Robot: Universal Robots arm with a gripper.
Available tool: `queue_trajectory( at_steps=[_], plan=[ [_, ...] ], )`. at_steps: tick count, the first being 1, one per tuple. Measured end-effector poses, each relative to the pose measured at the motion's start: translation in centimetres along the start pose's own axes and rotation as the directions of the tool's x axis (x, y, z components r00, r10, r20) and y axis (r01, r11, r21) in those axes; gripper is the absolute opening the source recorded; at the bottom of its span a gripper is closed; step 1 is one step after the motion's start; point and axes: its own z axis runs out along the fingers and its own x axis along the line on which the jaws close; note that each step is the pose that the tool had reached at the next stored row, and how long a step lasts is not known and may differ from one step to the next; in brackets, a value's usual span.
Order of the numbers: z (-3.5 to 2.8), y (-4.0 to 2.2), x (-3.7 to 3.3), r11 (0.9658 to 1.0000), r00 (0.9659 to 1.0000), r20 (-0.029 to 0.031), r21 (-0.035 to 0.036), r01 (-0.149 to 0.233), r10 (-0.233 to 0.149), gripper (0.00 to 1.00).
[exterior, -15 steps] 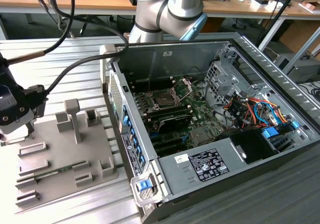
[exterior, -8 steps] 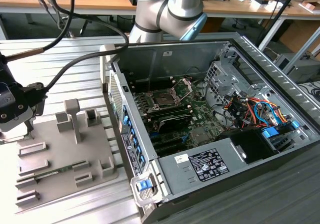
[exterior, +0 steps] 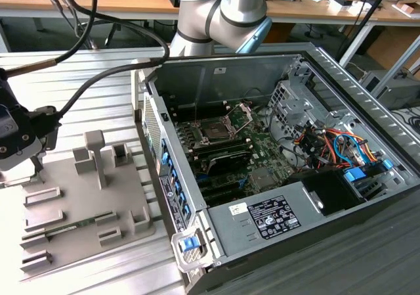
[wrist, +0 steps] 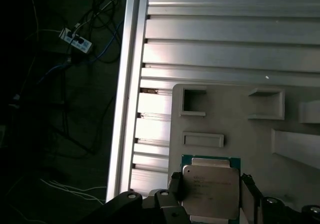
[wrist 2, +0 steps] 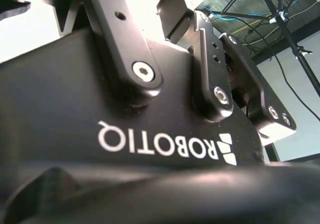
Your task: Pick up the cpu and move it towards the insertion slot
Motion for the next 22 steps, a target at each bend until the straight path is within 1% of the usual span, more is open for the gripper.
queue_trajectory(
  at_steps=[4,10,22],
  plan=[
    [-0.44,0.03,0.0,1.0,1.0,-0.0001,0.0001,0.0,0.0,0.55],
    [-0.91,0.06,0.0,1.0,1.0,-0.0001,0.0001,0.0,0.0,0.55],
    [-1.7,0.11,-0.01,1.0,1.0,0.0,0.0,0.0,0.0,0.55]
  ],
)
